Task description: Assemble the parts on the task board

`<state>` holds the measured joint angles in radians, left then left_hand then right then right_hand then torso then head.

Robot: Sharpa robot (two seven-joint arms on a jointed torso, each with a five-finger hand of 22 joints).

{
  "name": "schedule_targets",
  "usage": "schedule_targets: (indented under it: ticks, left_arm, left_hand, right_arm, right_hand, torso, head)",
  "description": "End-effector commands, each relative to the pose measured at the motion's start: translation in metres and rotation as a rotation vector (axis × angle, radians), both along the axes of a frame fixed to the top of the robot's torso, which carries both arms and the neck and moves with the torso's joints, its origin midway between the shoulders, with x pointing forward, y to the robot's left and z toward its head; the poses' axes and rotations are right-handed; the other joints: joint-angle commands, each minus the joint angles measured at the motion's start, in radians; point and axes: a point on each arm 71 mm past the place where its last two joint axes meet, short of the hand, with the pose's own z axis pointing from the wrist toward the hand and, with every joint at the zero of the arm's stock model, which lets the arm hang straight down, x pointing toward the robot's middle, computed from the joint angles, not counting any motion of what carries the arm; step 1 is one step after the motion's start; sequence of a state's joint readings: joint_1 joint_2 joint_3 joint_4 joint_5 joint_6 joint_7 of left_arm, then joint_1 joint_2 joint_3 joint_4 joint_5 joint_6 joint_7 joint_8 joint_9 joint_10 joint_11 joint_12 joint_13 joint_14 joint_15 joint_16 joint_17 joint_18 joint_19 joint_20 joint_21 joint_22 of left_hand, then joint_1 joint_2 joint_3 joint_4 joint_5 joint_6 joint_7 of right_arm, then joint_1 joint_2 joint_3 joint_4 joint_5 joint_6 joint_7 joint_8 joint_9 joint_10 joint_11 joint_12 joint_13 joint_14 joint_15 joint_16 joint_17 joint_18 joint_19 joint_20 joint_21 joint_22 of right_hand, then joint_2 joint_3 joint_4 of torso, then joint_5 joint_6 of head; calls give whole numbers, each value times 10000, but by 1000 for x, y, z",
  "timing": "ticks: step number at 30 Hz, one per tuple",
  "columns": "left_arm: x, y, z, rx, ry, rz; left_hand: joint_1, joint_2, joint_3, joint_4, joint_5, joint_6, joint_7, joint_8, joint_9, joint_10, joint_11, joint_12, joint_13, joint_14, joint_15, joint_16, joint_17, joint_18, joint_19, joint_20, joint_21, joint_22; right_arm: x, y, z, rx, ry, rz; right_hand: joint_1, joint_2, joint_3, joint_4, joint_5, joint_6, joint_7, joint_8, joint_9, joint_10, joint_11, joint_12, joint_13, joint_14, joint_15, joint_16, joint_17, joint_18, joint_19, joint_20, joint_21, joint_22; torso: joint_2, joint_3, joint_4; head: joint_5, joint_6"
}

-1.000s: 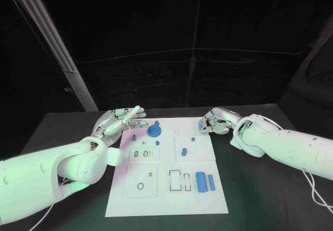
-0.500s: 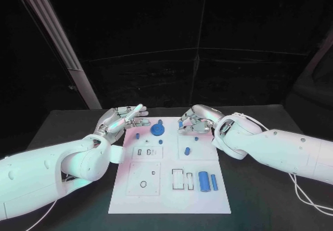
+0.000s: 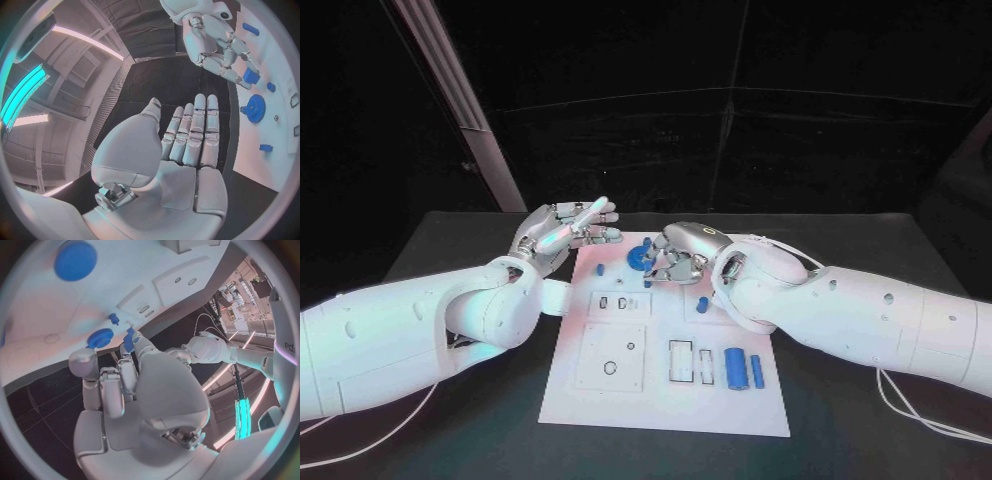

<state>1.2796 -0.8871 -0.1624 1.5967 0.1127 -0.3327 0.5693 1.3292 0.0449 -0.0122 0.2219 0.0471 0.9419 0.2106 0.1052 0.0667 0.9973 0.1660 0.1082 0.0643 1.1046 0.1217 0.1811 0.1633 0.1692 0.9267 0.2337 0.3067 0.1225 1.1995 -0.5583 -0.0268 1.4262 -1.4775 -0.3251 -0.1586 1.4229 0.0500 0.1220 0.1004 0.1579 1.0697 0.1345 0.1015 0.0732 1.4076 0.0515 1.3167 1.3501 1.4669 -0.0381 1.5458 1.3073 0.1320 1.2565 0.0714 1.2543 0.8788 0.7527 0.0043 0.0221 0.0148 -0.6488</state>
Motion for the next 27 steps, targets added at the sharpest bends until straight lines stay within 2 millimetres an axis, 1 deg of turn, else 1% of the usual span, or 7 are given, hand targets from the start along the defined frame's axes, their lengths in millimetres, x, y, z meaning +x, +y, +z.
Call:
schedule_targets:
  ticks: [1, 6, 10, 13, 16, 18, 27]
  left_arm:
    - [1, -1, 2, -162, 42, -74]
    - [2, -1, 3, -163, 18, -68]
    - [3, -1, 3, -162, 11, -65]
    - [3, -2, 3, -158, 10, -62]
    - [3, -2, 3, -155, 9, -60]
    - [4, -2, 3, -153, 9, -58]
    - [4, -3, 2, -156, 14, -78]
  left_hand:
    - [0, 88, -52, -33, 16, 61, -3, -65, 13, 51, 2, -28, 14, 63, -16, -49, 14, 147, 83, -21, -47, -9]
    - [1, 86, -54, -35, 16, 61, -1, -67, 12, 53, 2, -29, 14, 64, -17, -50, 15, 147, 84, -22, -47, -10]
    - [1, 86, -54, -35, 16, 61, -1, -67, 12, 53, 2, -29, 14, 64, -17, -50, 15, 147, 84, -22, -47, -10]
    - [1, 86, -54, -35, 16, 61, -1, -67, 12, 53, 2, -29, 14, 64, -17, -50, 15, 147, 84, -22, -47, -10]
    - [1, 86, -54, -35, 16, 61, -1, -67, 12, 53, 2, -29, 14, 64, -17, -50, 15, 147, 84, -22, -47, -10]
    - [1, 86, -54, -35, 16, 61, -1, -67, 12, 53, 2, -29, 14, 64, -17, -50, 15, 147, 84, -22, -47, -10]
    - [1, 86, -54, -35, 16, 61, -1, -67, 12, 53, 2, -29, 14, 64, -17, -50, 15, 147, 84, -22, -47, -10]
  right_arm:
    - [-4, 8, -9, -1036, -52, 211]
    - [-9, 19, -19, -1335, 3, 455]
    - [-12, 24, -23, -1396, 8, 582]
    - [-14, 28, -25, -1408, 15, 672]
    - [-15, 30, -26, -1441, 37, 719]
    - [-15, 31, -27, -1488, 48, 755]
    - [-15, 34, -30, -1669, 96, 779]
  right_hand:
    - [-92, -1, 13, 33, -52, 447, -263, 12, 2, 227, -264, -9, -25, 920, -54, 18, 2096, -76, -1, -65, -8, -12]
    - [-124, -27, 16, 38, -69, 450, -262, 10, 1, 222, -263, -18, -31, 919, -52, 17, 2092, -74, -4, -63, -12, -20]
    - [-143, -40, 18, 42, -75, 448, -260, 7, 0, 222, -261, -19, -32, 918, -52, 14, 2085, -73, -9, -63, -17, -28]
    - [-147, -44, 19, 43, -76, 447, -259, 5, -1, 226, -260, -11, -24, 919, -51, 17, 2092, -73, -8, -62, -16, -26]
    - [-149, -45, 20, 43, -76, 446, -259, 5, -1, 228, -260, -9, -22, 920, -51, 18, 2095, -73, -8, -62, -16, -26]
    - [-159, -56, 21, 44, -77, 442, -258, 1, -2, 223, -259, -18, -30, 920, -51, 18, 2095, -73, -9, -62, -18, -30]
    - [-192, -78, 24, 51, -81, 435, -253, -8, -5, 215, -256, -32, -40, 918, -48, 13, 2085, -73, -11, -60, -20, -32]
  torso:
    - [3, 11, -40]
    - [-1, 4, -19]
    - [2, 24, -34]
    - [4, 20, -26]
    - [4, 15, -17]
    - [-2, 17, -32]
    - [-3, 24, -42]
  head:
    - [76, -46]
    - [94, -100]
    - [168, -154]
    - [194, -141]
    - [212, -150]
    - [264, -169]
    - [306, -226]
